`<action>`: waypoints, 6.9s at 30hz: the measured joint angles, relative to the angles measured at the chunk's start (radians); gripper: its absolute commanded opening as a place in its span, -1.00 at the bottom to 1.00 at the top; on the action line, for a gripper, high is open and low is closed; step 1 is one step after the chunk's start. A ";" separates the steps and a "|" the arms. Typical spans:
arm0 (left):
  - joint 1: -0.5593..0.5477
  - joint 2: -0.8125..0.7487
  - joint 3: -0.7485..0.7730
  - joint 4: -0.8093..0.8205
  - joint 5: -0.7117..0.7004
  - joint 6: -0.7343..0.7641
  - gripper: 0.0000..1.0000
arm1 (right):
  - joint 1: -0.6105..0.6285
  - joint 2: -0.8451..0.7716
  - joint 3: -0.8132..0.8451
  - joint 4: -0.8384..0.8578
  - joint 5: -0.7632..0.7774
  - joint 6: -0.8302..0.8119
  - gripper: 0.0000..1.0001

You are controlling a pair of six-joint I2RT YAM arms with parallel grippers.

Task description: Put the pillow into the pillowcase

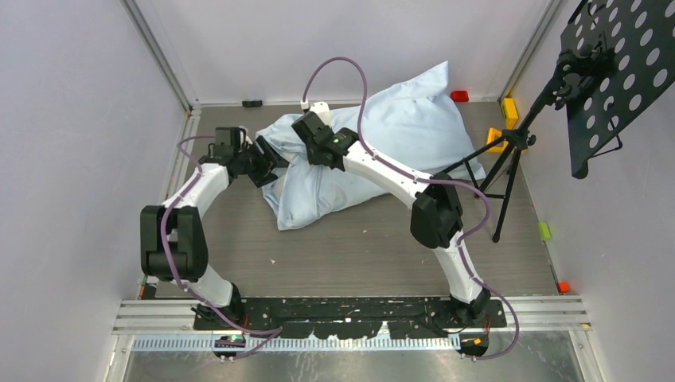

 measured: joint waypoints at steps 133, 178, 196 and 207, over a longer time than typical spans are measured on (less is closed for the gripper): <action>0.275 -0.447 -0.322 -0.229 -0.137 0.026 -0.24 | 0.381 0.262 0.177 -0.164 0.423 -0.389 0.38; -0.132 -0.021 -0.142 0.044 -0.449 -0.051 -0.11 | 0.116 -0.122 -0.388 0.213 -0.233 0.101 -0.99; -0.177 0.046 -0.142 0.241 -0.583 0.101 -0.25 | 0.117 -0.154 -0.389 0.209 -0.234 0.096 -0.99; -0.182 0.112 -0.153 0.308 -0.588 0.126 -1.00 | 0.117 -0.154 -0.384 0.198 -0.227 0.089 -0.99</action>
